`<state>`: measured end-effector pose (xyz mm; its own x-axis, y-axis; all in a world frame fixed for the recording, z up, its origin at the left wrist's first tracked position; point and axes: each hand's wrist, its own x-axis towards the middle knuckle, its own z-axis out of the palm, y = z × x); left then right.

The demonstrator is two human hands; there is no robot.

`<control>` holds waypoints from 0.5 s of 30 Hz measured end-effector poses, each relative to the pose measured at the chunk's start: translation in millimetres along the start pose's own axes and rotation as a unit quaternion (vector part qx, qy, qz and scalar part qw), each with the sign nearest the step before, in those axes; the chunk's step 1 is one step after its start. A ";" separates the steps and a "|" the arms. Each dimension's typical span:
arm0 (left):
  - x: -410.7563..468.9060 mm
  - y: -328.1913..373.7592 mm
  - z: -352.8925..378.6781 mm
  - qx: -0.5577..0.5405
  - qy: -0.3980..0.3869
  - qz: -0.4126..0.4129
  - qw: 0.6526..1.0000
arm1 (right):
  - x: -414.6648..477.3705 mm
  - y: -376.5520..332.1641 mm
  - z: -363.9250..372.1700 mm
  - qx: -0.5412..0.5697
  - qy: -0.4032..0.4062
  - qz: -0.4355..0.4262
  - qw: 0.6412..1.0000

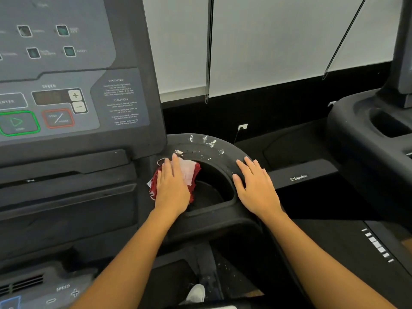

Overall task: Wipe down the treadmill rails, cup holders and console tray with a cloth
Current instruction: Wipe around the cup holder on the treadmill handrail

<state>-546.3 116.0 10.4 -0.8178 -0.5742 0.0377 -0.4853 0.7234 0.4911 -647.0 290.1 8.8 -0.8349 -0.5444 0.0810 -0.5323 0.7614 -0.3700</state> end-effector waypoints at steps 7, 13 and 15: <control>-26.8 -6.1 16.0 0.060 -0.005 -0.001 0.998 | 0.1 1.0 1.6 0.010 0.012 -0.004 1.000; 30.1 -8.7 0.5 0.019 -0.019 0.019 0.999 | -0.5 2.6 2.2 0.002 0.009 -0.007 1.000; 45.5 -14.7 -0.9 0.017 -0.030 0.034 0.999 | -0.4 2.5 2.0 0.001 0.009 -0.006 1.000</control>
<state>-576.1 78.8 5.7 -0.8662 -0.4993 0.0169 -0.4368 0.7733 0.4596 -647.7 291.5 6.0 -0.8309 -0.5470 0.1023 -0.5420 0.7538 -0.3714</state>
